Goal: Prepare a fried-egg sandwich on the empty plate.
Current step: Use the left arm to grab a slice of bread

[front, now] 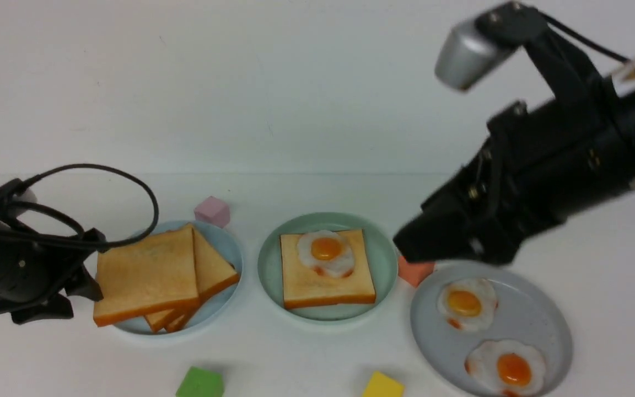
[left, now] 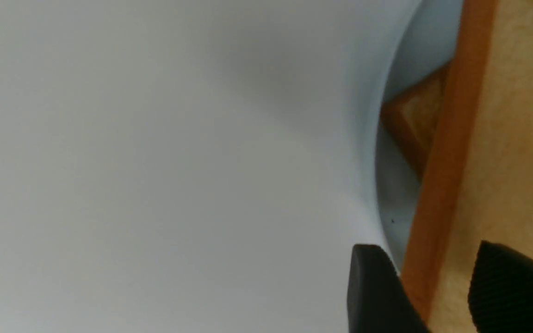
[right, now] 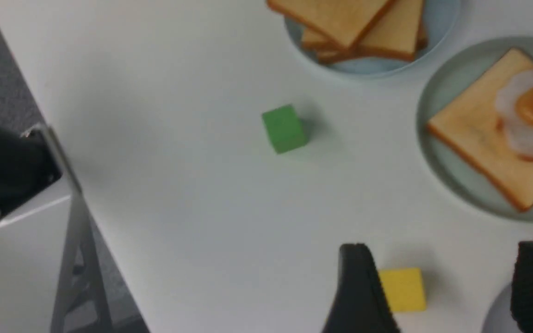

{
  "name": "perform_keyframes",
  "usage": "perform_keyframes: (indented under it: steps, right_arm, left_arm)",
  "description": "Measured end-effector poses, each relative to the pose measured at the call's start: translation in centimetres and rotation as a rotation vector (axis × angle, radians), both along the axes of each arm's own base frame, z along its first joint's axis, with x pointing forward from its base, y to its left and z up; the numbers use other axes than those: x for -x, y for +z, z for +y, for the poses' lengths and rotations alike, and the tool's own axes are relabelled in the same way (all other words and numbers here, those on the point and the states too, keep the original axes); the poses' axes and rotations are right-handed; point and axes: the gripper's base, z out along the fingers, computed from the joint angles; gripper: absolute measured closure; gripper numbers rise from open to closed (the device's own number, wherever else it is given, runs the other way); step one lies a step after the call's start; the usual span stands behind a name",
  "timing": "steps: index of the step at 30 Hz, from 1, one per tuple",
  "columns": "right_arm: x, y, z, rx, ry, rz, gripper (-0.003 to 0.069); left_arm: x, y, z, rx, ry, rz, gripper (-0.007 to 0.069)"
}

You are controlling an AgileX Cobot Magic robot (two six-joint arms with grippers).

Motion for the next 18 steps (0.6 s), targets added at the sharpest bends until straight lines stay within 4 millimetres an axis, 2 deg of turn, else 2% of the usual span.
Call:
perform_keyframes:
  steps: [4,14,18]
  right_arm:
    - [0.9,-0.8,-0.4,0.018,0.007,0.020,0.0214]
    - [1.1,-1.1,-0.5,0.041,0.024,0.046,0.0214]
    - [1.1,-1.1,-0.5,0.041,0.026,0.046,0.0215]
  left_arm:
    - [-0.5,-1.3,-0.2,0.027,-0.025,0.014,0.0358]
    - [-1.2,-1.0,-0.5,0.051,-0.047,-0.076,0.0426]
    - [-1.3,-0.9,-0.6,0.051,-0.067,-0.095,0.0494]
